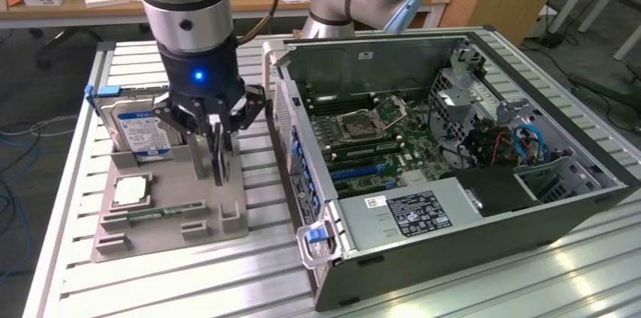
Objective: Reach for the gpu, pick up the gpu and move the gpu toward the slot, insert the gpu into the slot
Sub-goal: 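Pick up the gpu and move the gpu toward the slot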
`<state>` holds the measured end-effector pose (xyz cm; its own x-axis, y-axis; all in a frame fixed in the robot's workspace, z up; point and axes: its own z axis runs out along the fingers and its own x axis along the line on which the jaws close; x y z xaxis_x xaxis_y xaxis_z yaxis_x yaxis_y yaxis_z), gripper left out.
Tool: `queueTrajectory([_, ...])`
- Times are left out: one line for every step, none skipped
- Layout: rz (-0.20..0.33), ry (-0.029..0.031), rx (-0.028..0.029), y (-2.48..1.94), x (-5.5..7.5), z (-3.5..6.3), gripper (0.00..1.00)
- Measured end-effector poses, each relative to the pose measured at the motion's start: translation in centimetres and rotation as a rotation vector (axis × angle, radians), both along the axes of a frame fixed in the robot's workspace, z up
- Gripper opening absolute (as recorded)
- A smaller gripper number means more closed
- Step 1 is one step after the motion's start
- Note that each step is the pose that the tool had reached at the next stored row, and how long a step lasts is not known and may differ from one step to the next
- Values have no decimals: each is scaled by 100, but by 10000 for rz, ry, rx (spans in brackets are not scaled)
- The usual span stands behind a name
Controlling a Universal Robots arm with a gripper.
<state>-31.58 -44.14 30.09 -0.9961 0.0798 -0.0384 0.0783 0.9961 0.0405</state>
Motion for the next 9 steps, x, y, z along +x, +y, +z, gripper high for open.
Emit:
queueTrajectory([0, -4, 1, 0, 0, 28, 27])
queueTrajectory([0, -6, 1, 0, 0, 65, 27])
queueTrajectory([0, -9, 1, 0, 0, 109, 27])
queueTrajectory([0, -12, 0, 0, 0, 155, 27])
queueTrajectory([0, -15, 0, 0, 0, 199, 27])
queueTrajectory([0, -19, 0, 0, 0, 243, 27])
queueTrajectory([0, -23, 1, 0, 0, 283, 27])
queueTrajectory([0, -25, 0, 0, 0, 312, 27])
queueTrajectory([0, -29, 0, 0, 0, 319, 27])
